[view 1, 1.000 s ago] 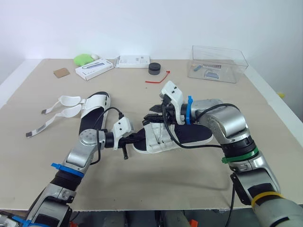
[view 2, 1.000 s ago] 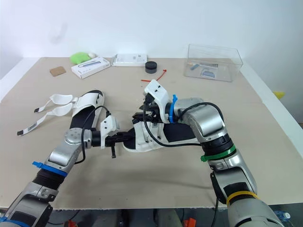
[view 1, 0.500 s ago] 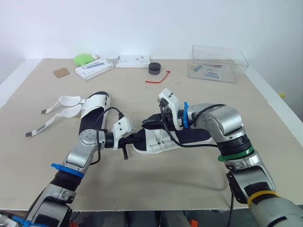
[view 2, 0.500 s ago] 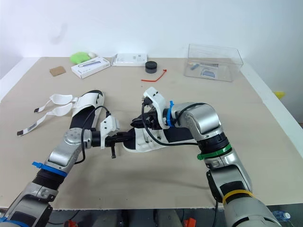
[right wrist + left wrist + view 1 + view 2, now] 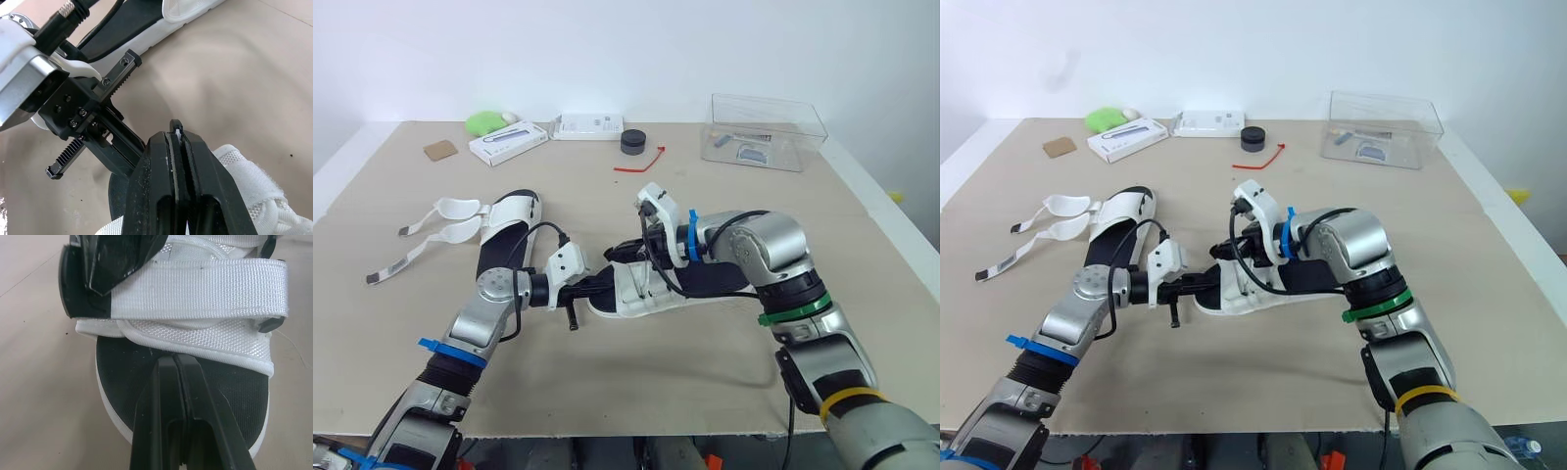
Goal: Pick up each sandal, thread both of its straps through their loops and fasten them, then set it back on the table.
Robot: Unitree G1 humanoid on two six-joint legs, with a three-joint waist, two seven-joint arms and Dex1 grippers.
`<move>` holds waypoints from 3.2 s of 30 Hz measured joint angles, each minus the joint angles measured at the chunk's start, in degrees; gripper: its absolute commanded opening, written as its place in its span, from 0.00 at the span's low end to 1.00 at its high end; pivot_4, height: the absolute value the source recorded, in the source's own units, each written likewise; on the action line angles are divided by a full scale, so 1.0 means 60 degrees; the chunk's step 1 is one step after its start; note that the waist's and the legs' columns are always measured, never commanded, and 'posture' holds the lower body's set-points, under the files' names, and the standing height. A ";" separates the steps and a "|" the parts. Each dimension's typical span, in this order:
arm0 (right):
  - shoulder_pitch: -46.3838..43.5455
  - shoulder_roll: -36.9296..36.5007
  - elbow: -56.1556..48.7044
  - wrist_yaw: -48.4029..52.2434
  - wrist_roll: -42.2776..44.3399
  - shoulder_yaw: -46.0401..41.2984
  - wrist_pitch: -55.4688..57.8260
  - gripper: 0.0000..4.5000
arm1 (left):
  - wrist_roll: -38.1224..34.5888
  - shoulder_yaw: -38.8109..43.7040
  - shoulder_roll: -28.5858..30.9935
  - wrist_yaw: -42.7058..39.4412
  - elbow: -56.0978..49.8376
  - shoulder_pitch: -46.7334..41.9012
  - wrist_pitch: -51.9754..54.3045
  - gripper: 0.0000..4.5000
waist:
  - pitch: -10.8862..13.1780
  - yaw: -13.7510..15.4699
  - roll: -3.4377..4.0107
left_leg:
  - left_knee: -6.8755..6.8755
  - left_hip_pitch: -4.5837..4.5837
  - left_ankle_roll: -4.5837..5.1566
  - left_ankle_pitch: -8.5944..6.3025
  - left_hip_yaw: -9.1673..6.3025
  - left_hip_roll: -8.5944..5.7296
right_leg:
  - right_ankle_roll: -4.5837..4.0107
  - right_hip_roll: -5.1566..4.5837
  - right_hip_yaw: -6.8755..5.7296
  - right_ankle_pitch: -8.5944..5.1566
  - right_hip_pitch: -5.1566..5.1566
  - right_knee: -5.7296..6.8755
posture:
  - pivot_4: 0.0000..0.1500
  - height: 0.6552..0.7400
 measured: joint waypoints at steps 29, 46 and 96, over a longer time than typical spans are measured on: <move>0.0201 0.0070 0.0785 -0.0829 -0.0059 -0.0622 -0.0286 0.00 | 0.0003 0.0000 -0.0024 0.0054 -0.0041 0.0037 0.0013 0.00 | 0.0000 -0.0001 0.0000 | 0.0001 -0.0009 0.0000 0.0001 0.0000 -0.0001 | 0.0000 0.0000 0.0001 0.0000 -0.0006 -0.0002 | 1.00 1.00; 0.0256 -0.0308 -0.0139 -0.0219 -0.0795 -0.0367 -0.2561 0.85 | -0.0001 0.0011 0.0043 0.0068 -0.0244 0.0128 0.0051 0.00 | 0.0001 0.0001 0.0002 | -0.0023 -0.0022 0.0000 0.0000 -0.0009 -0.0003 | 0.0001 0.0001 -0.0003 -0.0003 -0.0023 -0.0005 | 1.00 1.00; 0.2827 -0.2276 0.2195 0.3697 -0.1922 -0.1036 -0.8557 1.00 | -0.2674 0.1228 0.1325 -0.1628 -0.2670 0.1173 0.0882 0.99 | 0.0023 -0.0057 0.0038 | -0.0041 -0.0093 0.0000 -0.0012 -0.0089 0.0009 | -0.0009 0.0026 -0.0035 0.0001 -0.0028 -0.0082 | 1.00 1.00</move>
